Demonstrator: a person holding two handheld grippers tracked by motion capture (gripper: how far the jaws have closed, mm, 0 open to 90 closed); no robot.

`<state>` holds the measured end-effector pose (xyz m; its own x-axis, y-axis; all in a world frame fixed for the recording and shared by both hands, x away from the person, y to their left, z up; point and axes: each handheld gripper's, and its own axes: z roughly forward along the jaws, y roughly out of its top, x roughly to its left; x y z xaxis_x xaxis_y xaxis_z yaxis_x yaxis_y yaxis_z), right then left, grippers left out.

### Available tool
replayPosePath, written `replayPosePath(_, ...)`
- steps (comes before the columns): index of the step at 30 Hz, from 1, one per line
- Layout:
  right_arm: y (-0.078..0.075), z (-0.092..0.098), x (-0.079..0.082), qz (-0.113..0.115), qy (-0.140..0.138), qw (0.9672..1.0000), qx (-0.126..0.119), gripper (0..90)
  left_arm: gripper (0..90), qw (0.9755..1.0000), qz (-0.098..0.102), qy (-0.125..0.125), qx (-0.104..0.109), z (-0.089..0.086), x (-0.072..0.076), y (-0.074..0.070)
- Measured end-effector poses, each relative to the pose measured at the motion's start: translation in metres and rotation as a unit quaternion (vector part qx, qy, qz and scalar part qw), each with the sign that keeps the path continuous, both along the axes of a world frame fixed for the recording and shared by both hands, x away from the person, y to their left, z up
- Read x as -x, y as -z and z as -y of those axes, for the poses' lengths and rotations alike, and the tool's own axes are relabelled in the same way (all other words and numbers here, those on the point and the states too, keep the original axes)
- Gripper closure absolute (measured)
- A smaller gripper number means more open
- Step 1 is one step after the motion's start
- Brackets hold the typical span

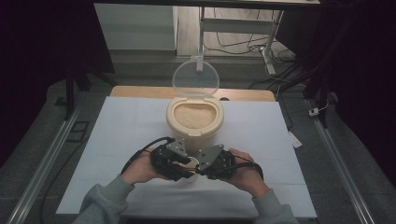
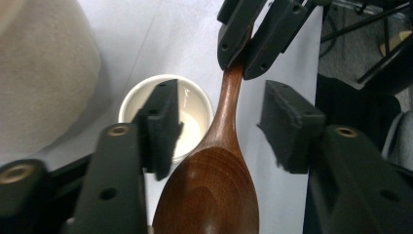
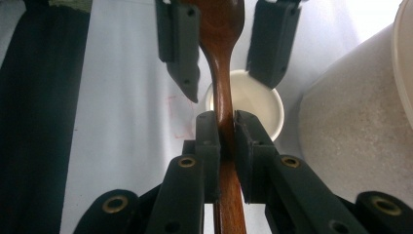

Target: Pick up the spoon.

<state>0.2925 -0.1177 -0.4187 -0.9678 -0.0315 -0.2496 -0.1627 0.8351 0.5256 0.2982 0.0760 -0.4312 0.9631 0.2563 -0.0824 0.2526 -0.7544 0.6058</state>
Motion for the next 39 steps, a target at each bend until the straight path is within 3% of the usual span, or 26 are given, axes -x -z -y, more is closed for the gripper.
replayPosePath(6,0.001,-0.002,0.006,0.016,-0.015,0.9997,0.006,80.2,70.1,0.9995,-0.003,0.014,-0.029,0.007,0.0,0.007)
replayPosePath(10,0.003,-0.006,0.008,0.036,-0.031,0.9987,0.02,80.1,73.6,0.9988,-0.007,0.025,-0.041,0.01,0.0,0.011)
replayPosePath(13,0.004,-0.006,0.008,0.029,-0.033,0.9988,0.022,79.9,75.5,0.9985,-0.007,0.032,-0.045,0.011,0.001,0.014)
replayPosePath(19,0.004,-0.002,0.005,0.018,-0.011,0.9998,-0.003,78.3,77.4,0.999,0.01,0.018,-0.04,0.012,0.002,0.015)
replayPosePath(21,0.001,0.001,0.004,0.013,-0.004,0.9997,-0.021,77.0,77.6,0.9992,0.015,0.013,-0.035,0.011,0.002,0.014)
replayPosePath(24,-0.005,0.008,0.001,0.011,0.015,0.9976,-0.067,66.6,77.8,0.9992,0.026,0.004,-0.029,0.01,0.002,0.012)
replayPosePath(27,-0.011,0.017,-0.002,0.016,0.049,0.9924,-0.112,59.9,77.9,0.9993,0.03,-0.004,-0.021,0.008,0.002,0.012)
replayPosePath(31,-0.016,0.031,-0.002,0.022,0.091,0.9801,-0.175,55.2,77.9,0.9991,0.038,-0.015,-0.01,0.007,0.002,0.01)
replayPosePath(36,-0.018,0.051,-0.006,-0.009,0.164,0.9604,-0.225,48.2,77.9,0.9983,0.05,-0.029,-0.001,0.005,0.001,0.008)
replayPosePath(39,-0.017,0.061,-0.007,-0.014,0.208,0.9464,-0.246,45.2,77.9,0.9976,0.057,-0.039,0.01,0.003,0.001,0.007)
